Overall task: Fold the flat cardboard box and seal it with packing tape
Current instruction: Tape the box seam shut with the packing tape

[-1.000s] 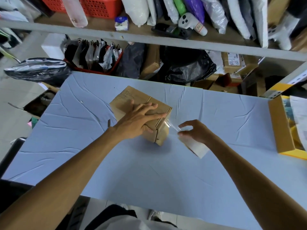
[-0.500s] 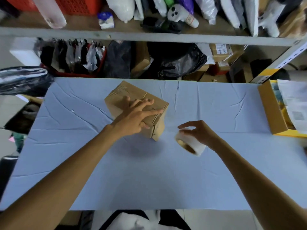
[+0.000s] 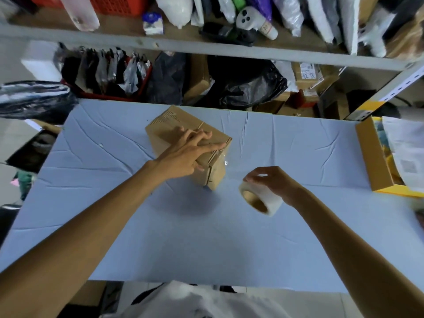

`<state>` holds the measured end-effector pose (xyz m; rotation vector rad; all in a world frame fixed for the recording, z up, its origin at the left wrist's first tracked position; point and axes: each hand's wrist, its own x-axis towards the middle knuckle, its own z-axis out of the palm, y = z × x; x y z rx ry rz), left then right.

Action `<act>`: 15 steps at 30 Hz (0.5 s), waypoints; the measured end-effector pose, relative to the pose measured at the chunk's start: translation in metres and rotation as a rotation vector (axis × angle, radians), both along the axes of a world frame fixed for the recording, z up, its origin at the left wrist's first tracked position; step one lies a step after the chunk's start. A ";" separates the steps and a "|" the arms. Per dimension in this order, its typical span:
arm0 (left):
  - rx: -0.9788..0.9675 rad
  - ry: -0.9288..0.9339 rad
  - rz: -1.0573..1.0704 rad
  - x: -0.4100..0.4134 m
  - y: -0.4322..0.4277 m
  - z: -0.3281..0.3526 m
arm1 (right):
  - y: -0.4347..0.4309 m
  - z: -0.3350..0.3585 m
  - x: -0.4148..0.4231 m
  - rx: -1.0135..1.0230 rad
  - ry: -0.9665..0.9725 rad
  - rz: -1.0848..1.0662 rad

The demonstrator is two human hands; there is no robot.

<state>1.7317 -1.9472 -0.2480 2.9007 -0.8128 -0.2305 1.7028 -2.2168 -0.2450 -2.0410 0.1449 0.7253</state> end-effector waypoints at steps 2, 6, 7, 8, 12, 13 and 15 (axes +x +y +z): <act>-0.006 0.015 0.014 -0.002 0.000 0.001 | 0.000 -0.001 0.000 0.024 -0.004 0.003; 0.000 0.057 0.034 -0.006 -0.001 0.003 | -0.004 0.002 -0.003 0.156 0.009 0.014; -0.003 0.059 0.040 -0.006 -0.002 0.004 | -0.004 0.003 -0.003 0.179 0.012 0.020; -0.001 0.060 0.042 -0.007 -0.003 0.004 | -0.005 0.003 -0.002 0.186 0.009 0.024; -0.016 0.080 0.044 -0.009 -0.004 0.003 | 0.001 0.002 -0.001 0.071 -0.018 -0.024; -0.039 0.094 0.042 -0.011 -0.003 0.004 | 0.003 0.003 -0.002 0.052 -0.022 -0.032; -0.206 0.203 0.092 -0.016 0.001 0.008 | 0.006 0.002 -0.002 0.043 -0.034 -0.037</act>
